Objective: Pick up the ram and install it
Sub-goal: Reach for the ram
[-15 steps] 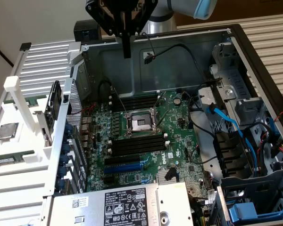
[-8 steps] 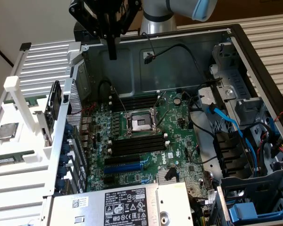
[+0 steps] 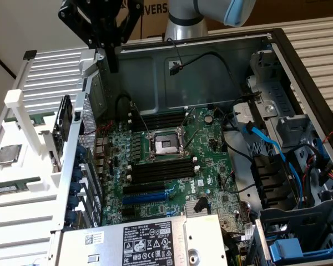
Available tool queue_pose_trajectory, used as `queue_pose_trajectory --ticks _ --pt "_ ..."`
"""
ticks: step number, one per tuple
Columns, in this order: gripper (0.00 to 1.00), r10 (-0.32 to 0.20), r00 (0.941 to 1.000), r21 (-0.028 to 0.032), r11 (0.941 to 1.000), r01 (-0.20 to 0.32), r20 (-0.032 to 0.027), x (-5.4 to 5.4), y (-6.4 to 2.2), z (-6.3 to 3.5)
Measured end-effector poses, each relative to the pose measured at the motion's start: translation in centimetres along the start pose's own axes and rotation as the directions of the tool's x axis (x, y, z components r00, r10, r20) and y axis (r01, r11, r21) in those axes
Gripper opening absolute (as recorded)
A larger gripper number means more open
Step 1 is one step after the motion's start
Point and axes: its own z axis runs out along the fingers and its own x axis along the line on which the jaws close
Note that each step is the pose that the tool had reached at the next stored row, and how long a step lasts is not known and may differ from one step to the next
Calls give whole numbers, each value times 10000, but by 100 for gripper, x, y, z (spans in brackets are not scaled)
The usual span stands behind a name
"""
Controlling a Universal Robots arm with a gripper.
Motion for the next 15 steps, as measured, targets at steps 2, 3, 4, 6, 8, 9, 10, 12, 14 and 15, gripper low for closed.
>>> queue_pose_trajectory --ticks 2,3,4,6,8,9,10,12,14,15 --pt "10 0 10000 -3 10000 0 12 93 -7 -2" --pt "10 -1 10000 -4 10000 1 20 137 -10 -3" --pt "10 -2 10000 -4 10000 2 28 182 -13 -4" --pt "10 -1 10000 -5 10000 1 45 271 -20 -7" --pt "10 -4 10000 -7 10000 4 60 364 -27 -9" --pt "10 -3 10000 -7 10000 3 65 406 -30 -10" --pt "10 -2 10000 -7 10000 3 67 454 -33 -11" --pt "10 -3 10000 -8 10000 3 73 634 -46 -16" --pt "10 -3 10000 -8 10000 3 78 728 -53 -18" --pt "10 -4 10000 -8 10000 4 80 773 -56 -19"
